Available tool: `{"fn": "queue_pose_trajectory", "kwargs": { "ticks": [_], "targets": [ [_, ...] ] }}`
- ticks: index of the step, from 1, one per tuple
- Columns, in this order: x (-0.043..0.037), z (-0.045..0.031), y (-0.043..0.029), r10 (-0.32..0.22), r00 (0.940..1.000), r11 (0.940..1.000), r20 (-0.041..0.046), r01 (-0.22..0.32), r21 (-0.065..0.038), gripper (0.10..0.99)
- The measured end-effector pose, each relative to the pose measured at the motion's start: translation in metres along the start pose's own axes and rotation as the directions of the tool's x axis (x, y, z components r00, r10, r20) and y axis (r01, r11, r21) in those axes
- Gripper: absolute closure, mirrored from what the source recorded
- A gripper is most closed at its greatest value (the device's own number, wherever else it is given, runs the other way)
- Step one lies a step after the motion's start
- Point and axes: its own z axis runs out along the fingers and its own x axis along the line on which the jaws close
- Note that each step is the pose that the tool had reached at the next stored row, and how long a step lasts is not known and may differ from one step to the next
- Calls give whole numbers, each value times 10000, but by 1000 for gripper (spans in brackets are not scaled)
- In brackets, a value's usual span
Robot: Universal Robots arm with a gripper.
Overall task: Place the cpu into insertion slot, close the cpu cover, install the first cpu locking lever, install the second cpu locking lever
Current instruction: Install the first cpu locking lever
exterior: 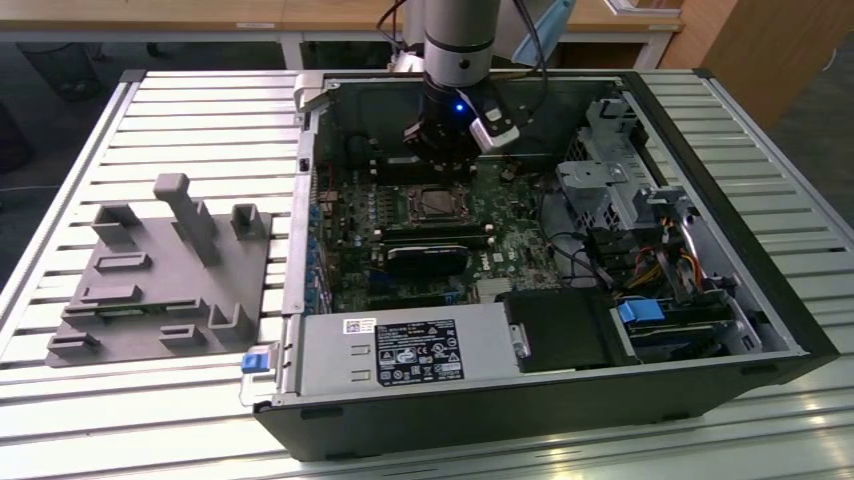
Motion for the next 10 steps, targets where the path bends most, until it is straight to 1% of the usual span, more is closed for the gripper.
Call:
{"fn": "queue_pose_trajectory", "kwargs": {
  "ticks": [6, 10],
  "targets": [
    [-3, -9, 3, 2, 10000, 10000, 9, -2, -10, 980],
    [-2, -16, 1, 3, 10000, 10000, 2, -3, 2, 980]
  ]
}}
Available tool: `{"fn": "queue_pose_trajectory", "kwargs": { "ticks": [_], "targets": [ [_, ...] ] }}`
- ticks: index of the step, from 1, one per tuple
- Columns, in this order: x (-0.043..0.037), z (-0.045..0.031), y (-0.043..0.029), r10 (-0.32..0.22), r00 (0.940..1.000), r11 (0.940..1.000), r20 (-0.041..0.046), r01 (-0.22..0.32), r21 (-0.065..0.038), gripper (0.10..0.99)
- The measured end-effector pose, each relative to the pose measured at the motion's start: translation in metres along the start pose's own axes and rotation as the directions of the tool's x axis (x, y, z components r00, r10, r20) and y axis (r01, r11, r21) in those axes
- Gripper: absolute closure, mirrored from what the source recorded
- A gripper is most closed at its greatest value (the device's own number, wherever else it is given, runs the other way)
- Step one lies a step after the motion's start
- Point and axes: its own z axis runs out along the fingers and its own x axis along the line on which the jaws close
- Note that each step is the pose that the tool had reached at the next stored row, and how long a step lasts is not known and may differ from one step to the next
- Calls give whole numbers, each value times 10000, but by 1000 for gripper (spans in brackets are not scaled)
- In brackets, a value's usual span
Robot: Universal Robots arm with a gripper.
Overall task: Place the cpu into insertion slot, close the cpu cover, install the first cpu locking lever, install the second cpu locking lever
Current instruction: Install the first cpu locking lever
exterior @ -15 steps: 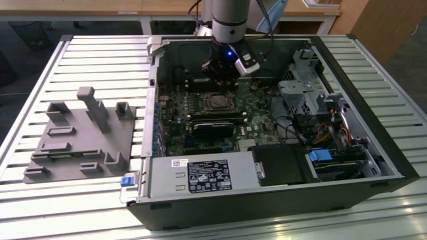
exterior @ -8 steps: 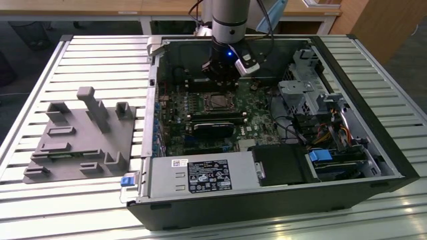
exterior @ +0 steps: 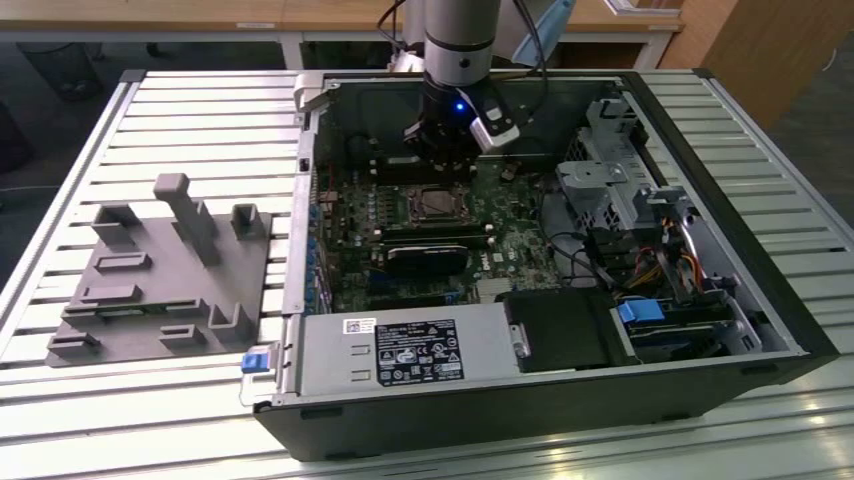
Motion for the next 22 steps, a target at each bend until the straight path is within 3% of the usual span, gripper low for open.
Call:
{"fn": "queue_pose_trajectory", "kwargs": {
  "ticks": [22],
  "targets": [
    [-3, 8, 1, 42, 10000, 10000, 10, -42, 54, 980]
  ]
}}
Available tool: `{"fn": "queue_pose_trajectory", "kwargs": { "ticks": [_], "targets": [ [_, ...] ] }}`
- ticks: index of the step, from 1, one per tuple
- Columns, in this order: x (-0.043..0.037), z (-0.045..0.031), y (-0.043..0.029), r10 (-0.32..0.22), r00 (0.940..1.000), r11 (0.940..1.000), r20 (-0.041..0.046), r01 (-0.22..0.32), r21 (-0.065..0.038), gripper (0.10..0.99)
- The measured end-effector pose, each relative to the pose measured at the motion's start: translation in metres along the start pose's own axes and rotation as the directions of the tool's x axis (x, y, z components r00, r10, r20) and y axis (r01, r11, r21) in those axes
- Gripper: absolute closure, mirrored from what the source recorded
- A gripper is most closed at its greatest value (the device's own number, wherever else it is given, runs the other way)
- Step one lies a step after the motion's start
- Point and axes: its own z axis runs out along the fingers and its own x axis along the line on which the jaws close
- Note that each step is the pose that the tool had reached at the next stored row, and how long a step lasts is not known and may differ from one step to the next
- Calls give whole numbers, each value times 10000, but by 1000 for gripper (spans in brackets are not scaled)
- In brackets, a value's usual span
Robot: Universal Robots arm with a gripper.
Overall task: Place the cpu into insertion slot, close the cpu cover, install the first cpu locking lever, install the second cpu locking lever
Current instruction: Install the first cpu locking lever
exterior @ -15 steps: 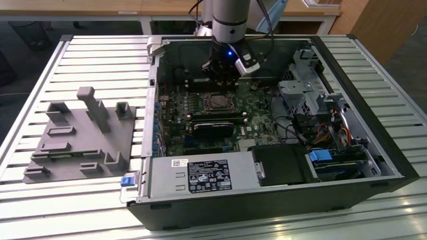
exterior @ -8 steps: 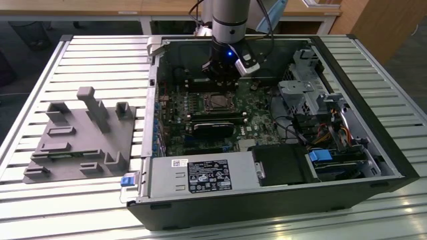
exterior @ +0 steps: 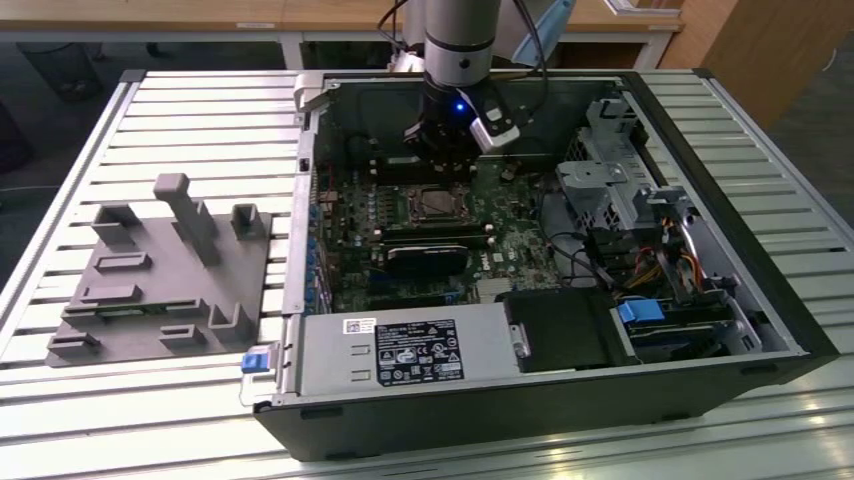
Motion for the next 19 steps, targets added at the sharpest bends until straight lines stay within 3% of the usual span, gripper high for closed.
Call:
{"fn": "queue_pose_trajectory", "kwargs": {
  "ticks": [19],
  "targets": [
    [-8, 23, -8, 131, 9999, 9999, 0, -131, 94, 980]
  ]
}}
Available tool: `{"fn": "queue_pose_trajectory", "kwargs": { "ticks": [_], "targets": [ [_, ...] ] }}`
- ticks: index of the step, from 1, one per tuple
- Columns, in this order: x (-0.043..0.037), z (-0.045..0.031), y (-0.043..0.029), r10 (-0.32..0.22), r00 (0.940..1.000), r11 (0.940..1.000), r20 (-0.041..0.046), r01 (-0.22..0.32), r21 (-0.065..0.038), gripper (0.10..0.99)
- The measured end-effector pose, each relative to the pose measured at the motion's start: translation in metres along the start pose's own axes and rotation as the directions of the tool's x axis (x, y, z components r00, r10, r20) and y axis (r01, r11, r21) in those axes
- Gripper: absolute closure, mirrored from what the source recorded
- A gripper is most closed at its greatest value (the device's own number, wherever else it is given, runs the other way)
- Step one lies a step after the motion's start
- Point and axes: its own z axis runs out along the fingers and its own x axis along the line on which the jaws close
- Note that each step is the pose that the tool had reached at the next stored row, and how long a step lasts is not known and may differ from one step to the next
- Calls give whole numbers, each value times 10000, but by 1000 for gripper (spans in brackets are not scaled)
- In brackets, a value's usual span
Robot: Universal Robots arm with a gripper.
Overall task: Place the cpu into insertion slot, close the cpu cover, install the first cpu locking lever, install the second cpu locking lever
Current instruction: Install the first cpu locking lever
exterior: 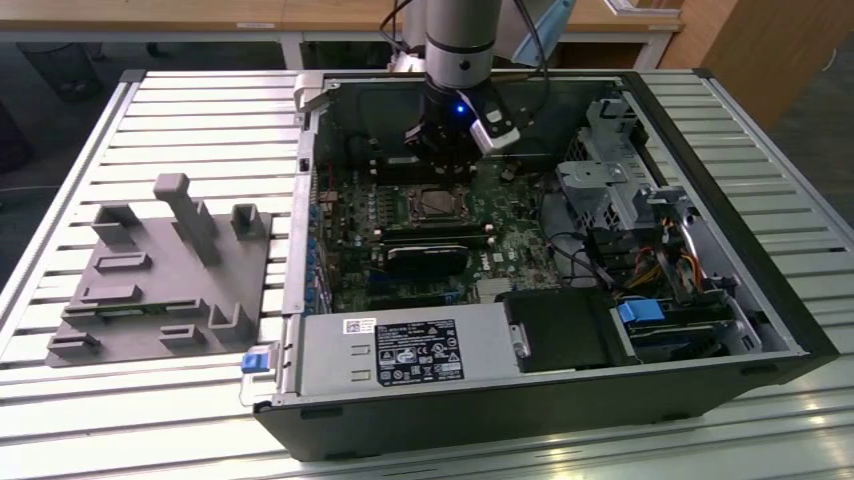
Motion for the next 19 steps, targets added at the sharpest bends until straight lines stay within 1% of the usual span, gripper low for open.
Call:
{"fn": "queue_pose_trajectory", "kwargs": {
  "ticks": [4, 6, 7, 8, 10, 12, 16, 19],
  "targets": [
    [-1, 12, -2, 9, 10000, 10000, -7, -9, 14, 980],
    [-2, 19, -4, 8, 10000, 10000, -13, -8, -2, 980],
    [-2, 20, -4, 10, 10000, 10000, -11, -10, -49, 980],
    [-2, 21, -3, 12, 10000, 9999, -12, -12, -123, 980],
    [-1, 17, -4, 14, 10000, 9999, -16, -14, -167, 980],
    [-6, -3, 3, 15, 10000, 9998, 2, -15, -203, 980],
    [-7, -115, 1, 14, 10000, 9998, -12, -14, -176, 980],
    [-8, -121, -19, 13, 10000, 9998, -11, -14, -179, 980]
  ]
}}
